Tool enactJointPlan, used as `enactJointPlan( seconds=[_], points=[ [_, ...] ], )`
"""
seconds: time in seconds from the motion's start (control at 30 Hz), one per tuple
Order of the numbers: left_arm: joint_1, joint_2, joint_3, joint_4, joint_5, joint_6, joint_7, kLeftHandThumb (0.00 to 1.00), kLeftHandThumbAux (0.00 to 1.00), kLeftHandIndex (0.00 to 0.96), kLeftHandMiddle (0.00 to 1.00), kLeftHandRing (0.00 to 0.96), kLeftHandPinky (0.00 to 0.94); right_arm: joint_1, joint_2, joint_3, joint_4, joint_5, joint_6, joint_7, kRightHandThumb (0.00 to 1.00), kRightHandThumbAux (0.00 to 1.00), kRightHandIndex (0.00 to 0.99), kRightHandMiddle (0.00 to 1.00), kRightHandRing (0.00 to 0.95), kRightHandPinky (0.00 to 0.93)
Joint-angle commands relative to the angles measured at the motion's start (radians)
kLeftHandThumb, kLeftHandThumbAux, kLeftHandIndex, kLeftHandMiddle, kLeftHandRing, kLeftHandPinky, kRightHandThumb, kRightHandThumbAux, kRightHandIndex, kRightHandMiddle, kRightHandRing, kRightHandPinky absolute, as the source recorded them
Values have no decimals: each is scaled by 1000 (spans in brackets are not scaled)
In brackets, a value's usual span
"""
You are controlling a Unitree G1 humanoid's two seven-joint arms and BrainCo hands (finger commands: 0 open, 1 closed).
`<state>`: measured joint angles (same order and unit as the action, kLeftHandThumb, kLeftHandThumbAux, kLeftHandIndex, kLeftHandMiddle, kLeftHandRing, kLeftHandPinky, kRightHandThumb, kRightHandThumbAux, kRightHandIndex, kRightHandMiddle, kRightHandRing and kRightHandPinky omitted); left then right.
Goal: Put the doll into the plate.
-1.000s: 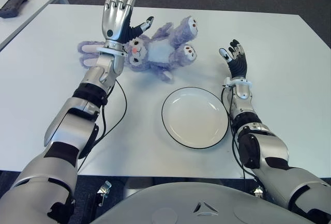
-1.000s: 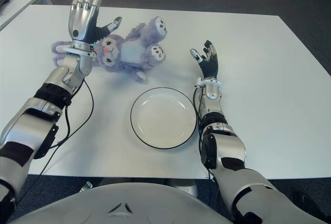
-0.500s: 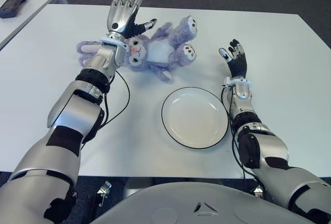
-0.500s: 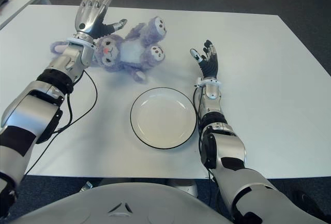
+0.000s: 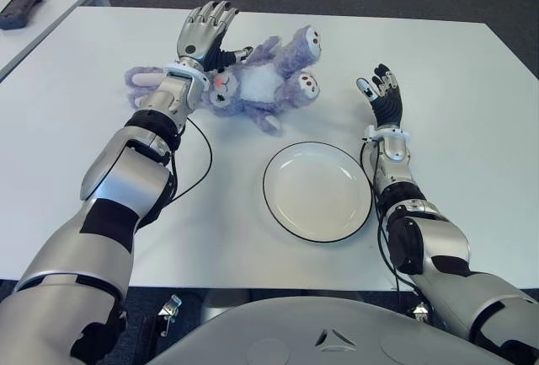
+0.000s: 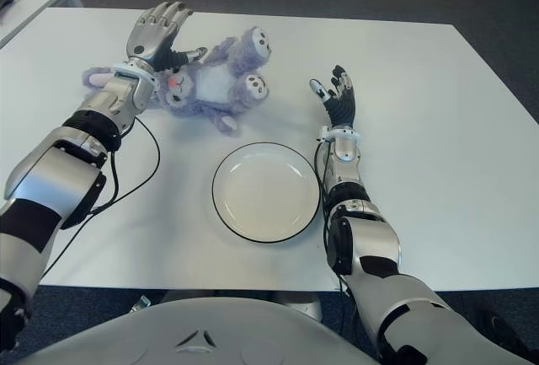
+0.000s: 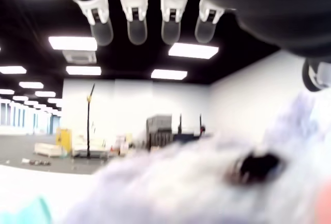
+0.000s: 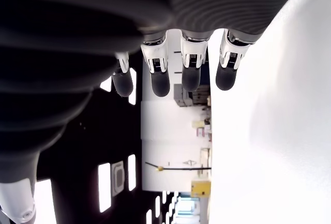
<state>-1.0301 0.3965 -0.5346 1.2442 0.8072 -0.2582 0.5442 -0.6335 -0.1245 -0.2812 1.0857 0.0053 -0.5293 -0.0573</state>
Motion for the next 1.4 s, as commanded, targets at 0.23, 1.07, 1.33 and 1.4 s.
enactJointPlan(
  seconds=[0.23,1.07,1.33,1.4],
  points=[
    [25,1,-14,56,-14,-44,-119,231,191,0,0,0,0,367,98,-17,222,20,38,-10,0,619,90,94,54,3],
    [130,35,-4,32,-39,-140,-177,277,209,0,0,0,0,374,92,-17,220,18,32,2,0,608,92,99,55,5],
    [149,37,-11,11,-41,-176,-198,260,195,0,0,0,0,375,89,-7,221,8,32,-2,0,603,81,90,48,0],
    [157,37,-12,3,-42,-186,-207,254,189,0,0,0,0,375,88,-6,221,7,32,-3,0,604,81,90,48,0]
  ],
)
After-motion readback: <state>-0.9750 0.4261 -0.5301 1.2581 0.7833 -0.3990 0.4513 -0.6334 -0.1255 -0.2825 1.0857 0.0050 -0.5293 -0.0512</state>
